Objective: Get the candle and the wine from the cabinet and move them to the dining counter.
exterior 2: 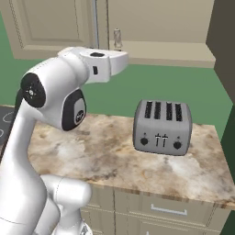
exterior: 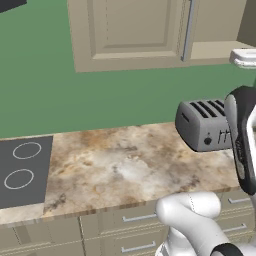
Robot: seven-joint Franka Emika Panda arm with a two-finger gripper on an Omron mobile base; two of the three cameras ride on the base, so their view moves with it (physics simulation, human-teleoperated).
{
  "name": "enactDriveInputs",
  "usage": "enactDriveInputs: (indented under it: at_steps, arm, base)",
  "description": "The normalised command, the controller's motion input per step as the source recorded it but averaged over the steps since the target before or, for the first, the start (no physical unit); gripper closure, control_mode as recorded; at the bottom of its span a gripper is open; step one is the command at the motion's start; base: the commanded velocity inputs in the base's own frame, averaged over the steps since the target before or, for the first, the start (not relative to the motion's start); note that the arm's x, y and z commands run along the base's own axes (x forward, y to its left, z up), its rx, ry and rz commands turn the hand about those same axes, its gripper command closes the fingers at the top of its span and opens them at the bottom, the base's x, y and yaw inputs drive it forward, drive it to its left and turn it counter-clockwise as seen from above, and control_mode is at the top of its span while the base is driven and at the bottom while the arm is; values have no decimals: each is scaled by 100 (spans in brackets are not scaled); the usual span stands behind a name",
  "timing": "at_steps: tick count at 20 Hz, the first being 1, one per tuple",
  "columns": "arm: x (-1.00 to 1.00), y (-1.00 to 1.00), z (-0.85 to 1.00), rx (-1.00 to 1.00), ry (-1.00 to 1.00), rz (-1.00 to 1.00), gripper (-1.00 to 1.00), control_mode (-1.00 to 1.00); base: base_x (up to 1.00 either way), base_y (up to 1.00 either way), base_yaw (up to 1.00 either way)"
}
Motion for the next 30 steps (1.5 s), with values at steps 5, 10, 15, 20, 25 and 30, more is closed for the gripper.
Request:
enactDriveInputs:
  at_steps: [5, 10, 15, 20, 25, 30]
  arm:
    - [-4, 21, 1, 7, -7, 33, -100, -100]
    - [-6, 20, 0, 7, -6, 12, -100, -100]
    - [-3, 36, 0, 0, -4, 0, -100, -100]
    - [16, 37, 0, 0, -11, 0, -100, -100]
    - [17, 32, 0, 0, -10, 3, -100, -100]
    - [30, 10, -4, 0, -6, 11, -100, -100]
  base:
    - [0, 0, 0]
    - [0, 0, 0]
    - [0, 0, 0]
    - [0, 0, 0]
    - [0, 0, 0]
    - [0, 0, 0]
